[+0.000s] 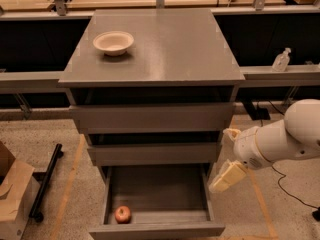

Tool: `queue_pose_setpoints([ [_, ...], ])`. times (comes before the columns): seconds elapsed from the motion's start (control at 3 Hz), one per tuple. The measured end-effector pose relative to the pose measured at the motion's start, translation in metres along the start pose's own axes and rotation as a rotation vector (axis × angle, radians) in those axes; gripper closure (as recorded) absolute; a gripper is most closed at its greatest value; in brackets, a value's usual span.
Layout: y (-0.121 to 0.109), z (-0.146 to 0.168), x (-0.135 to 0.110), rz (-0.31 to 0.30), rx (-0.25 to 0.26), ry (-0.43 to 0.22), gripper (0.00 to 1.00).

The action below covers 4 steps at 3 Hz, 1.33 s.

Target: Pick apple from bottom drawer and place on counter

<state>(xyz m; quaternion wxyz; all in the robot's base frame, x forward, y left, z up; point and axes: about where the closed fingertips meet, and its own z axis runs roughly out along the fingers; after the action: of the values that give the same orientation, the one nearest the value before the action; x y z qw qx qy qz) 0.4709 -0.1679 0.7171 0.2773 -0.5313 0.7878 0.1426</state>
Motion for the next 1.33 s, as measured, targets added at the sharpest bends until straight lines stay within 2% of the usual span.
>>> queue_pose_setpoints([
  [0.33, 0.0, 0.0, 0.0, -0.001, 0.0, 0.0, 0.0],
  [0.67, -0.004, 0.026, 0.009, 0.001, -0.019, 0.018, 0.0],
  [1.0, -0.005, 0.066, 0.028, 0.021, -0.031, 0.033, 0.0],
  [1.33, -0.005, 0.109, 0.04, 0.017, -0.04, 0.022, 0.0],
])
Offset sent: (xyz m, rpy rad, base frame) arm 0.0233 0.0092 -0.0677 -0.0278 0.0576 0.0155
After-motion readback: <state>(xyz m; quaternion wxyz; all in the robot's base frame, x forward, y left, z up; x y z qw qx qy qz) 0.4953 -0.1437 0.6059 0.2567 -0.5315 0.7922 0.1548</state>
